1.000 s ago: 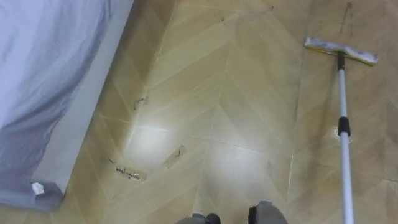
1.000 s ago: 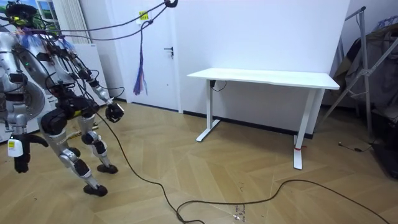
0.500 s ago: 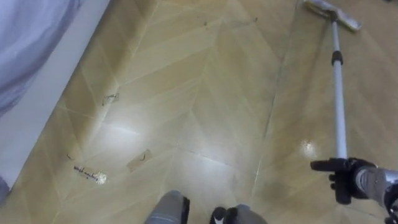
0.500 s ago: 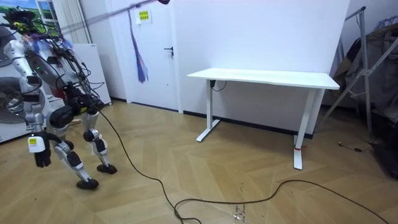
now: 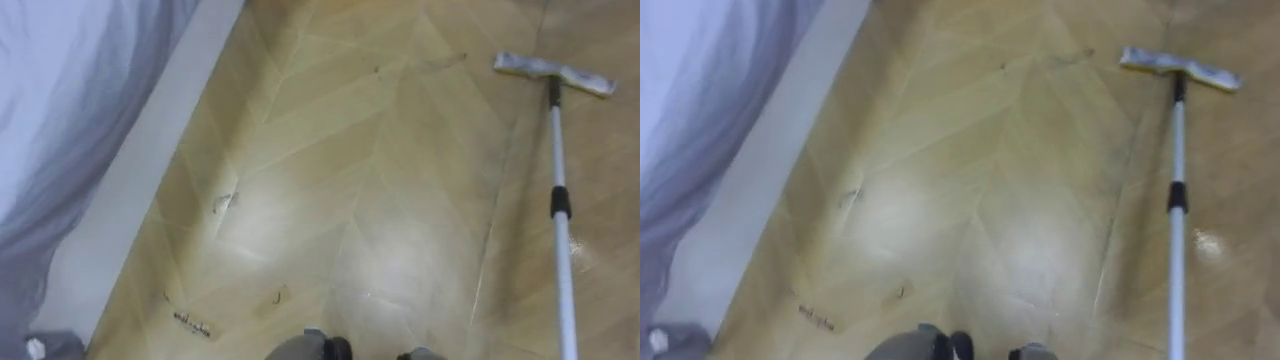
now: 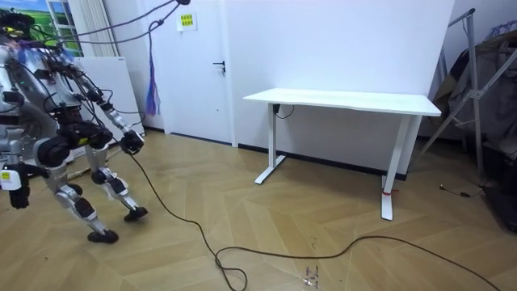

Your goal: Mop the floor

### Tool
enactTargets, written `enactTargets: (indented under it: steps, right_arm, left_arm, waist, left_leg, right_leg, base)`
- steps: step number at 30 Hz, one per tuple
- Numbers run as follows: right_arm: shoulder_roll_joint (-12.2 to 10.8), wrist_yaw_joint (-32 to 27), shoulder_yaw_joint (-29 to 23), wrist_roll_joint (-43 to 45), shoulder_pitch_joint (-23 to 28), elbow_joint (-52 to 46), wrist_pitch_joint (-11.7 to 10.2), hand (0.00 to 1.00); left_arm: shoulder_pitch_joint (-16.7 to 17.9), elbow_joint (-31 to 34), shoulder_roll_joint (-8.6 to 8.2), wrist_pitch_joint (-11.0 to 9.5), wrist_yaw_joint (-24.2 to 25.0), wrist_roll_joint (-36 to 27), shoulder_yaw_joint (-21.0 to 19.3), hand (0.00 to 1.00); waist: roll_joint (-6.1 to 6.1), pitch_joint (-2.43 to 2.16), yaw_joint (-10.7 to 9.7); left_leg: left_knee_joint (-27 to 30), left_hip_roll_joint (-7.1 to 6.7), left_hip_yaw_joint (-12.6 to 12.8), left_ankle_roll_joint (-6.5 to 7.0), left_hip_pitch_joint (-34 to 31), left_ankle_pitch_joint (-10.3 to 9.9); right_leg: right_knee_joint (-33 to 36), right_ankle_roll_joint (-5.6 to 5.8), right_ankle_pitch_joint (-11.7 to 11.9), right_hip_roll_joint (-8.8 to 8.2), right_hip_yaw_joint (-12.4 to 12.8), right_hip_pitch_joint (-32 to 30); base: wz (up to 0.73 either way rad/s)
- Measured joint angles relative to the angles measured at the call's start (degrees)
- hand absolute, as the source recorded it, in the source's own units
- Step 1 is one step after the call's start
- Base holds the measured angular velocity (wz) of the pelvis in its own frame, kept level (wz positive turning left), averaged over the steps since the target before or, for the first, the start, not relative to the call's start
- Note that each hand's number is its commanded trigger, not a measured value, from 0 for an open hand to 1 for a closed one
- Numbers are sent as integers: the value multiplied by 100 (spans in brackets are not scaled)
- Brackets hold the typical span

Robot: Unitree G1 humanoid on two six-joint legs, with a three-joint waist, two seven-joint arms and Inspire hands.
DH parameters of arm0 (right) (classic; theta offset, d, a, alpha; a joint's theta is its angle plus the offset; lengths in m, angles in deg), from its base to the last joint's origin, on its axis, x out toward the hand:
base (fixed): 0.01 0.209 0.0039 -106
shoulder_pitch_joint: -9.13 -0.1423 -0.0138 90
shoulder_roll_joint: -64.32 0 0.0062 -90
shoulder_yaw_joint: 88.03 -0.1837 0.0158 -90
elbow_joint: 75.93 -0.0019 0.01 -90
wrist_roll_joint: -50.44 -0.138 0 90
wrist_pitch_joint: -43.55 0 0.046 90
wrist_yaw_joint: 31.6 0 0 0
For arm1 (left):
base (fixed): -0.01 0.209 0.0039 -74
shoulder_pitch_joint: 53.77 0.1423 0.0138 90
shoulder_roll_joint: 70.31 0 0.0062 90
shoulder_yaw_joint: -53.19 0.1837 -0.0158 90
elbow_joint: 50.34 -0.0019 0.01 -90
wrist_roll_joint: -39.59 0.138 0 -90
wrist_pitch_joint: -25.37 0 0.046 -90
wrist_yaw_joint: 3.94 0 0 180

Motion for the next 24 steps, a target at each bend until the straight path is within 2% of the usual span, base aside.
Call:
enactTargets:
  steps: [1, 2, 3, 4, 5, 6, 7, 8, 9, 11, 12, 14, 15, 17, 19, 20, 22, 23, 24]
  right_arm:
    - [-28, -28, 9, 22, -62, -60, -3, 100]
    - [-58, -90, 13, 155, -159, -110, -5, 100]
    - [-104, -148, -9, 314, -189, -141, 1, 100]
    - [-134, -161, -26, 430, -225, -143, 31, 100]
    - [-145, -182, -78, 558, -333, -139, 123, 100]
    - [-134, -187, -115, 606, -420, -86, 227, 100]
    - [-131, -185, -124, 608, -485, -55, 275, 100]
    - [-106, -176, -198, 616, -667, -26, 415, 100]
    - [-47, -113, -247, 623, -950, -3, 546, 100]
    - [108, -32, -298, 624, -1368, 11, 527, 100]
    - [260, 69, -330, 628, -1631, 0, 524, 100]
    - [448, 141, -331, 618, -1838, 14, 511, 100]
    - [456, 148, -370, 618, -1948, 9, 476, 100]
    - [416, 289, -721, 543, -1980, -31, 466, 100]
    - [342, 392, -924, 401, -1900, -87, 457, 100]
    - [265, 391, -953, 332, -1777, -126, 434, 100]
    - [130, 409, -956, 189, -1431, -216, 344, 100]
    - [48, 433, -953, 213, -1183, -239, 278, 100]
    - [12, 455, -952, 266, -933, -242, 211, 100]
  left_arm:
    - [-1, 1, -23, -21, -31, -2, -2, 0]
    - [0, -15, -91, -34, -96, -45, -10, 0]
    - [6, -40, -102, -36, -180, -75, -14, 0]
    - [9, -70, -76, -34, -204, -74, -21, 0]
    - [9, -160, -74, -21, -249, -54, -49, 0]
    - [4, -186, -59, -21, -251, -68, -105, 0]
    - [-3, -194, -27, -22, -252, -86, -116, 0]
    - [-30, -192, 59, -14, -251, -95, -153, 0]
    - [-41, -186, 165, -5, -257, -122, -239, 0]
    - [-49, -182, 312, -9, -293, -153, -256, 0]
    - [-74, -205, 364, 11, -297, -146, -296, 0]
    - [-117, -211, 394, 37, -309, -136, -328, 0]
    - [-159, -213, 394, 43, -348, -129, -348, 0]
    - [-158, -236, 364, 51, -352, -123, -435, 0]
    - [-107, -199, 336, 66, -355, -124, -459, 0]
    - [-64, -194, 321, 75, -359, -125, -451, 0]
    - [-41, -198, 306, 94, -358, -123, -450, 0]
    - [-35, -206, 286, 94, -358, -76, -454, 0]
    - [-5, -217, 234, 93, -358, 50, -504, 0]
  waist:
    - [-2, 18, 8]
    - [16, 59, -23]
    - [-35, 70, -47]
    - [-100, 101, -63]
    - [-164, 145, -104]
    - [-168, 143, -104]
    - [-202, 134, -108]
    - [-302, 130, -80]
    - [-402, 104, -7]
    - [-558, 120, 73]
    - [-610, 114, 76]
    - [-659, 99, 104]
    - [-696, 80, 124]
    - [-743, 50, 126]
    - [-742, 48, 122]
    - [-744, 45, 82]
    - [-792, 20, 55]
    - [-810, -14, 26]
    - [-801, -28, 20]
  left_leg:
    - [-29, 3, -18, -8, 36, -1]
    - [-136, -12, -121, -30, 134, 11]
    - [-303, -45, -149, -66, 309, 32]
    - [-373, -102, -165, -90, 415, 43]
    - [-454, -96, -263, -158, 580, 28]
    - [-472, -64, -406, -225, 738, 19]
    - [-465, -67, -436, -259, 800, 15]
    - [-429, -14, -459, -303, 895, 30]
    - [-422, 66, -448, -336, 985, 49]
    - [-420, 206, -488, -387, 1121, 74]
    - [-445, 248, -540, -451, 1219, 109]
    - [-558, 349, -536, -498, 1451, 135]
    - [-739, 413, -485, -570, 1656, 177]
    - [-1130, 468, -393, -658, 1977, 247]
    - [-1464, 489, -381, -663, 2297, 311]
    - [-1677, 484, -373, -661, 2500, 389]
    - [-2095, 462, -328, -661, 2834, 522]
    - [-2302, 455, -303, -659, 2992, 587]
    - [-2471, 467, -247, -659, 3160, 624]
  right_leg:
    - [-185, -2, -108, -18, 37, -45]
    - [-787, 15, -213, -52, 139, -65]
    - [-1524, 20, -152, -166, 149, 78]
    - [-1792, -10, 11, -232, 141, 169]
    - [-1855, -121, 92, -255, 29, 350]
    - [-1963, -204, 52, -223, -112, 574]
    - [-1978, -246, 27, -216, -190, 665]
    - [-1996, -312, -15, -188, -271, 803]
    - [-2058, -372, -17, -109, -300, 913]
    - [-2229, -473, 30, -6, -433, 1165]
    - [-2377, -516, 47, 21, -584, 1369]
    - [-2643, -548, 73, 91, -743, 1720]
    - [-2842, -573, 101, 106, -862, 1964]
    - [-3134, -576, 135, 121, -968, 2278]
    - [-3390, -579, 192, 126, -1057, 2587]
    - [-3553, -578, 228, 100, -1137, 2794]
    - [-3773, -554, 259, 86, -1139, 3045]
    - [-3887, -550, 274, 81, -1144, 3166]
    - [-4011, -543, 302, 95, -1133, 3302]
  base:
    - [-91]
    - [-70]
    - [-55]
    - [-28]
    - [0]
    - [16]
    - [36]
    - [31]
    - [20]
    - [18]
    - [43]
    - [56]
    - [51]
    - [46]
    - [28]
    - [16]
    - [12]
    - [0]
    - [-5]
